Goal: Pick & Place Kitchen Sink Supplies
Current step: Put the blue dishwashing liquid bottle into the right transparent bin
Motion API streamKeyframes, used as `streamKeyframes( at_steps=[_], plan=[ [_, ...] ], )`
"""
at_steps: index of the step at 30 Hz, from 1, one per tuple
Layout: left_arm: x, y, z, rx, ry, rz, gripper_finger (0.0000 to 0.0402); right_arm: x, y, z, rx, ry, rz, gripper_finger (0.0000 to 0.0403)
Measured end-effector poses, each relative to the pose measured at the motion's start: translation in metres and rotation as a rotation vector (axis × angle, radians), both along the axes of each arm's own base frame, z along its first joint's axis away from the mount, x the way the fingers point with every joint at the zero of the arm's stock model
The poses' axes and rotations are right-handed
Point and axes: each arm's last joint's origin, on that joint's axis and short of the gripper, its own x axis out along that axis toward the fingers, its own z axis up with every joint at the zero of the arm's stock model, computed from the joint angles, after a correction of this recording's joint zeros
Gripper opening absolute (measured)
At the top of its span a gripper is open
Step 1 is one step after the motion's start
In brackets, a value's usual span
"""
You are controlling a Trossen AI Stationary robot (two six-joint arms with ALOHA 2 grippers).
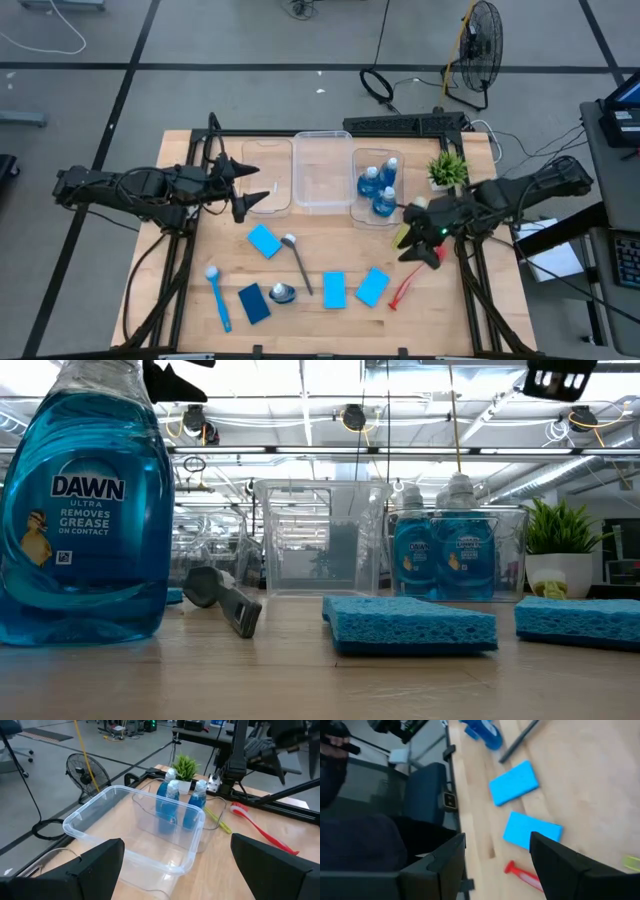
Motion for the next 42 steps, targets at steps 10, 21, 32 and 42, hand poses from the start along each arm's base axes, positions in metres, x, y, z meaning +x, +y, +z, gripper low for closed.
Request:
streamKeyframes(
  at_steps=[10, 21, 32, 42],
  plan=[
    [0.000, 0.000, 0.000, -0.019, -0.011, 0.005, 0.0365, 0.008, 0.009, -0.012, 0.074, -0.086, -0.006, 0.0210],
    [0.000, 0.000, 0.000, -0.019, -0.011, 0.004, 0.0365, 0.010, 0.009, -0.011, 0.050, -0.123, -0.007, 0.0210],
    [0.000, 0.000, 0.000, -0.019, -0.011, 0.004, 0.0365, 0.018, 0.024, -0.033, 0.055, 0.064, 0.027, 0.0210],
    [0.001, 0.000, 0.002, -0.020, -0.026, 0.003, 0.0365, 0.030, 0.030, -0.040, 0.113, 0.096, 0.025, 0.0210]
  ],
)
